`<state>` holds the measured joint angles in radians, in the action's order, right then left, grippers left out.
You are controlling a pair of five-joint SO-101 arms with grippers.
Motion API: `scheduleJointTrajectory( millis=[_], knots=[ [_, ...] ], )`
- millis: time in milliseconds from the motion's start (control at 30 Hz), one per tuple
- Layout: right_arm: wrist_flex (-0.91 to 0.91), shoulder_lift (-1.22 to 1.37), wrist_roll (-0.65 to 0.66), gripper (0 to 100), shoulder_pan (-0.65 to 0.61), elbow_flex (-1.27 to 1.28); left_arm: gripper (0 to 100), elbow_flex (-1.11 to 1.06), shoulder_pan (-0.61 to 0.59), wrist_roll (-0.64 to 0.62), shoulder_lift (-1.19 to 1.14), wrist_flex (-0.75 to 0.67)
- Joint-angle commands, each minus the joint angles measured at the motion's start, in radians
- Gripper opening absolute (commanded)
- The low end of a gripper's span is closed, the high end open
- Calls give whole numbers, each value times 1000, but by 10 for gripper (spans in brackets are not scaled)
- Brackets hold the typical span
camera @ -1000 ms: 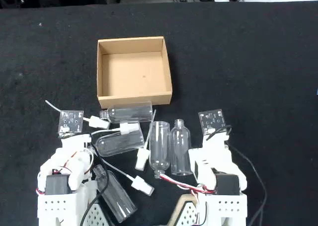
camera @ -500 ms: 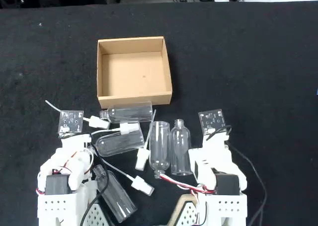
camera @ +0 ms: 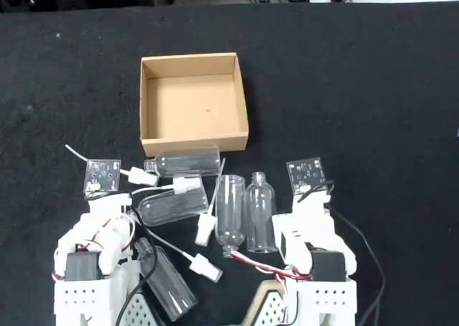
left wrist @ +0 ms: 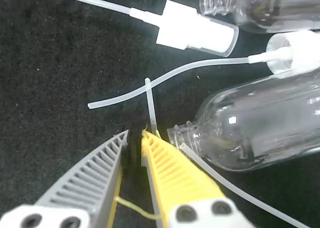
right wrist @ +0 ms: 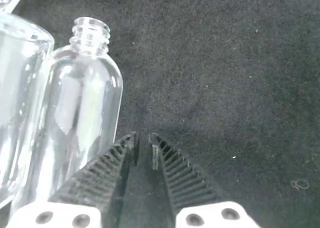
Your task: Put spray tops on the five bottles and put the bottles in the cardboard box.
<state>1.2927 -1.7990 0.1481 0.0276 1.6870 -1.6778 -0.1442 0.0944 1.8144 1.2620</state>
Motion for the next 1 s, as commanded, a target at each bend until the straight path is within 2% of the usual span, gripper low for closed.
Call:
scheduleJointTrajectory(
  millis=[0, 767, 967],
  knots=[
    [14, -96, -6, 12, -20, -4, 31, -22, 8, 0, 15, 14],
    [14, -96, -3, 12, -20, -4, 31, -22, 8, 0, 15, 14],
    [-143, -96, -2, 15, 15, -53, 31, -22, 8, 0, 15, 14]
  ],
)
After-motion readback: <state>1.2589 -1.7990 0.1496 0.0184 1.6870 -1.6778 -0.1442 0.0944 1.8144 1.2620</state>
